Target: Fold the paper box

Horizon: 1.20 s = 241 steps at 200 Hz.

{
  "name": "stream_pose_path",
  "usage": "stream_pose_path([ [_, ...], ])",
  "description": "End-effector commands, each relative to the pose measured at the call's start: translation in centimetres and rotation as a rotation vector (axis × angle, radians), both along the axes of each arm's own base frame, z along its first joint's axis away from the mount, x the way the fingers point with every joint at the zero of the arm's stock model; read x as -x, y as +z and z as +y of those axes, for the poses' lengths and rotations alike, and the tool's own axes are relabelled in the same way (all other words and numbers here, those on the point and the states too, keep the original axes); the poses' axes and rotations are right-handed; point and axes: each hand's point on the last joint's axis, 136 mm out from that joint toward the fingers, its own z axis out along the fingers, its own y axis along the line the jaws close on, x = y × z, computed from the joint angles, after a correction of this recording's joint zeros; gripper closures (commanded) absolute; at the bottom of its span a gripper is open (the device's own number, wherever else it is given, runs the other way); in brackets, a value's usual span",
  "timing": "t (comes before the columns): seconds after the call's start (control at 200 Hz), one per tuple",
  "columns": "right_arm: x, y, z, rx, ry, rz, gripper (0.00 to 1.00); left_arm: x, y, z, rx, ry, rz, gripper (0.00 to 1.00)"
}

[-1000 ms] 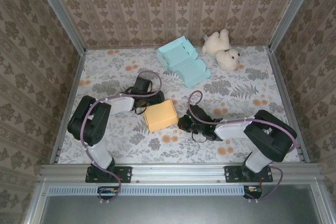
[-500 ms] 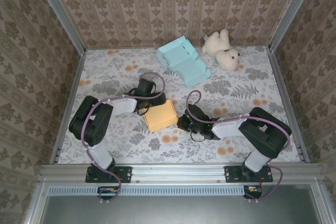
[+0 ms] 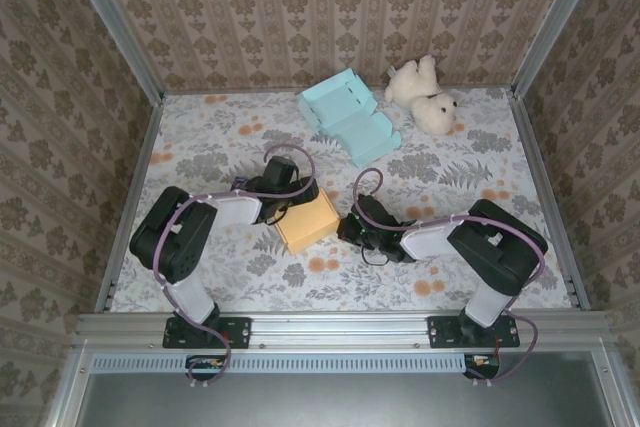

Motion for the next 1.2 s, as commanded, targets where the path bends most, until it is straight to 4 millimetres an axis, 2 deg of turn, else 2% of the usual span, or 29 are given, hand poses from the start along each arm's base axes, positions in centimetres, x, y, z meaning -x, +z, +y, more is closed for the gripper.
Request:
stream_pose_path([
  [0.0,-3.3,4.7,3.3,-0.130,0.050,-0.189,1.00,10.1,-5.5,-4.0,0.055,-0.216,0.349,0.21],
  [0.095,-4.0,6.6,4.4,-0.206,0.070,-0.262,1.00,10.7,-5.7,-5.1,0.091,-0.241,0.370,0.21],
  [0.195,-4.3,8.5,5.3,-0.277,0.092,-0.327,1.00,10.9,-6.0,-5.5,0.108,-0.242,0.383,0.22],
  [0.29,-4.8,9.4,5.4,-0.281,0.087,-0.355,1.00,10.9,-5.9,-5.7,0.115,-0.246,0.385,0.22],
  [0.53,-6.2,9.0,3.7,-0.245,0.021,-0.356,1.00,10.9,-5.4,-5.5,0.116,-0.236,0.375,0.22],
  [0.885,-6.3,6.6,-1.9,-0.061,-0.076,-0.285,1.00,9.4,-4.9,-4.0,0.129,-0.164,0.374,0.22],
  [1.09,-6.2,5.2,-3.5,0.001,-0.068,-0.231,1.00,8.3,-2.6,-4.4,0.175,-0.158,0.338,0.22],
  [1.2,-5.9,5.0,-5.1,0.047,-0.079,-0.196,1.00,7.8,-1.5,-3.5,0.159,-0.133,0.315,0.22],
])
